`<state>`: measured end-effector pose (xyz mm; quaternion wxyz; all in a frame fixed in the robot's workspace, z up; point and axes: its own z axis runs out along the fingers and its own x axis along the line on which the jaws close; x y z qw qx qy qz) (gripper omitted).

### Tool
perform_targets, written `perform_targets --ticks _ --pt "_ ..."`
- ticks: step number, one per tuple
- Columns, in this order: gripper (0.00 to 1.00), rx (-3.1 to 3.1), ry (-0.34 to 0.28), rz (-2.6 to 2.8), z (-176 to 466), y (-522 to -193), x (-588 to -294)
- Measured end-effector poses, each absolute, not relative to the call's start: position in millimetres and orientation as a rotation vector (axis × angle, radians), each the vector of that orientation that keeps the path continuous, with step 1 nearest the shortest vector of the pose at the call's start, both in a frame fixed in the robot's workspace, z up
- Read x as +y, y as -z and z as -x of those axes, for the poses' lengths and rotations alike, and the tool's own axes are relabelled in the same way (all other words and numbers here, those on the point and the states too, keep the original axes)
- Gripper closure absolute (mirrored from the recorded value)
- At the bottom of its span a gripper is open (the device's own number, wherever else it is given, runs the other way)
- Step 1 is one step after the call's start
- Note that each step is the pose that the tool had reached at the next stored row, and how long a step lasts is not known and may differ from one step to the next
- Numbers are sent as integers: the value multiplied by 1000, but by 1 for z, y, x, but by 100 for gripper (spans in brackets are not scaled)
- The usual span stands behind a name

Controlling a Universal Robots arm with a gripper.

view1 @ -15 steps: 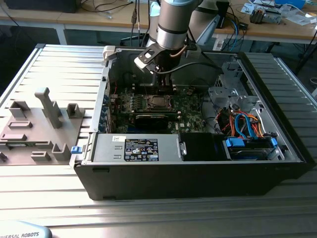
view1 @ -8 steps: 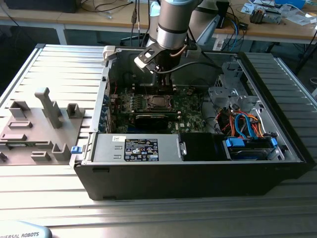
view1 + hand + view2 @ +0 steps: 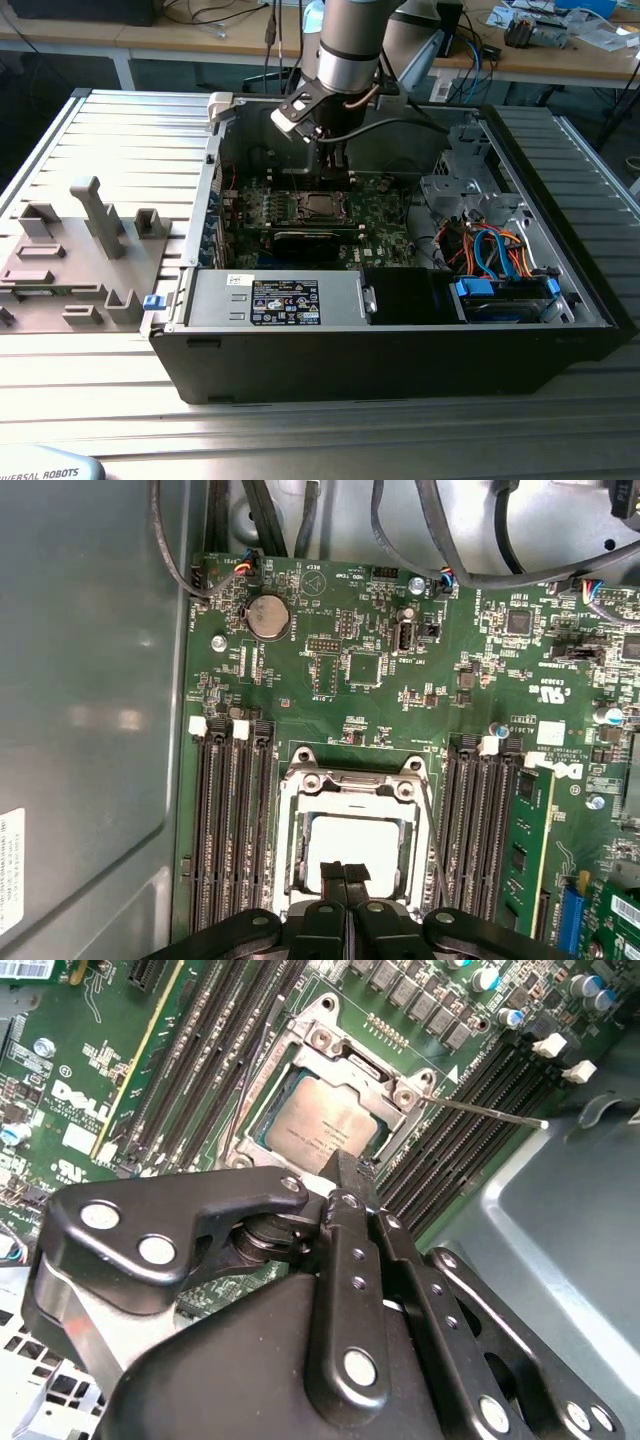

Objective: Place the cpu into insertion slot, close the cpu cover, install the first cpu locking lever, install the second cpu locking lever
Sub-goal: 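Close the cpu cover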

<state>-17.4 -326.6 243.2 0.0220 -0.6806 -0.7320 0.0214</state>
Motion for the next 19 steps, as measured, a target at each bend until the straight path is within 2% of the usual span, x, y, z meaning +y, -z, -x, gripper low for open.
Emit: perform_targets --ticks 19 --pt "89 -2268 -65 2108 17 -261 -327"
